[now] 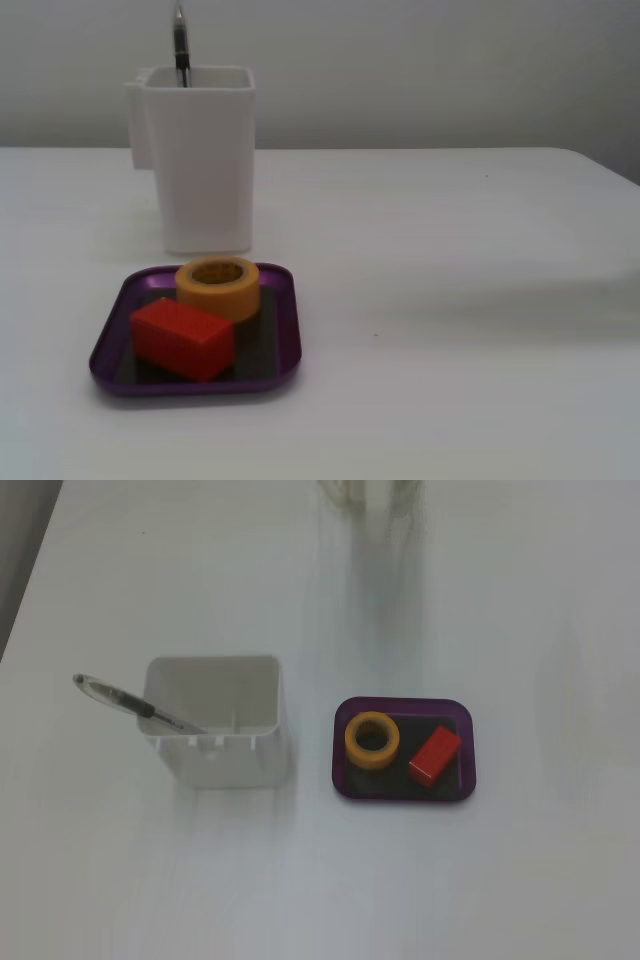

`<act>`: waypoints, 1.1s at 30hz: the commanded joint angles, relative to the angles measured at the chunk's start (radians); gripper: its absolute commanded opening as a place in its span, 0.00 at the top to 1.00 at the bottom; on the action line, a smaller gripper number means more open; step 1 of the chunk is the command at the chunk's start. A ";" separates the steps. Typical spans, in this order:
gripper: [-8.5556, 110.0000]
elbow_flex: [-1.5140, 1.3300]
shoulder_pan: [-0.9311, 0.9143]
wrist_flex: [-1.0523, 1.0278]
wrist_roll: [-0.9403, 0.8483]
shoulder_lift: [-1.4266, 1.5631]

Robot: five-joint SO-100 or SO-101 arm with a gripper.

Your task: Pick up the red cube and place it in the box.

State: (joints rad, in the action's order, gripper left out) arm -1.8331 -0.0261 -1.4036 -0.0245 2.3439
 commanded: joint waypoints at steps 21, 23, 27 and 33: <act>0.83 -1.180 0.003 0.419 -0.002 1.066; 0.83 -1.209 0.003 0.388 -0.002 1.115; 0.83 -1.229 0.003 0.379 0.003 1.106; 0.90 -1.230 0.003 0.357 0.011 1.101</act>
State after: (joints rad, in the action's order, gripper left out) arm -3.0557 -0.0261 -1.0262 -0.0215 3.3610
